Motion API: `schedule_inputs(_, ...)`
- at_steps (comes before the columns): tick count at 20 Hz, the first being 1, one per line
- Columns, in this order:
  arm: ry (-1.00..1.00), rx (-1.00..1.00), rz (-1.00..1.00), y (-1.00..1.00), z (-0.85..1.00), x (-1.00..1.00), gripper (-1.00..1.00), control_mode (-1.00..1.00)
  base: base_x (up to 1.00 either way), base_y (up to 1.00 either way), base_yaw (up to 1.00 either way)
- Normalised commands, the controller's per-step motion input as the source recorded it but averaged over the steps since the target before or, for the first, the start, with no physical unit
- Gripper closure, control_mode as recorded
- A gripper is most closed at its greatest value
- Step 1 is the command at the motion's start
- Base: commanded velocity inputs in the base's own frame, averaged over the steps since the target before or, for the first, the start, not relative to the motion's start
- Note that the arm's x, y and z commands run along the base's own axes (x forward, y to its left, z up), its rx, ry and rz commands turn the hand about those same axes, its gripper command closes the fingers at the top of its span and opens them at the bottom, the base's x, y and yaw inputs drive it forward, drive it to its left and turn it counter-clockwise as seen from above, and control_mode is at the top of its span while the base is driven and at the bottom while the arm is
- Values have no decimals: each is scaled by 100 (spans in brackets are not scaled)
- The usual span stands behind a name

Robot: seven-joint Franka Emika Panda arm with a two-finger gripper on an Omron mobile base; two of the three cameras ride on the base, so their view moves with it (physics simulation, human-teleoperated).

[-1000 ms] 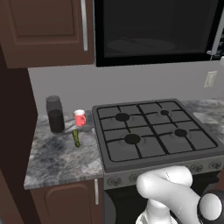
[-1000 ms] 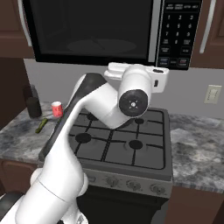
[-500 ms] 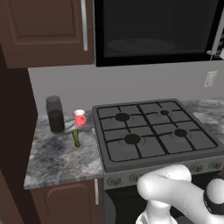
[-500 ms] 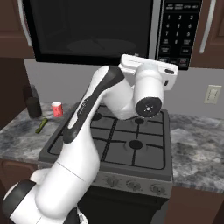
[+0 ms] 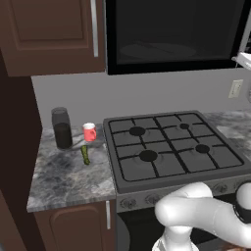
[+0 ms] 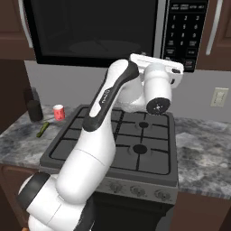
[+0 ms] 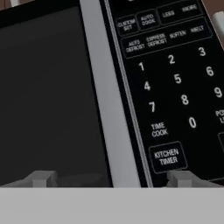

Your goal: Open the microwave door.

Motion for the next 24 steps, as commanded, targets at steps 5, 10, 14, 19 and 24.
schedule_inputs(5,0,0,5,-28,11,48,-100,-100,0,0,0)
schedule_inputs(10,5,0,8,-12,5,55,-100,-100,0,0,0)
schedule_inputs(14,19,0,12,0,0,72,-100,-100,0,0,0)
schedule_inputs(19,30,-2,10,0,0,78,100,-100,0,0,0)
schedule_inputs(24,3,0,0,-16,-1,-26,100,-100,0,0,0)
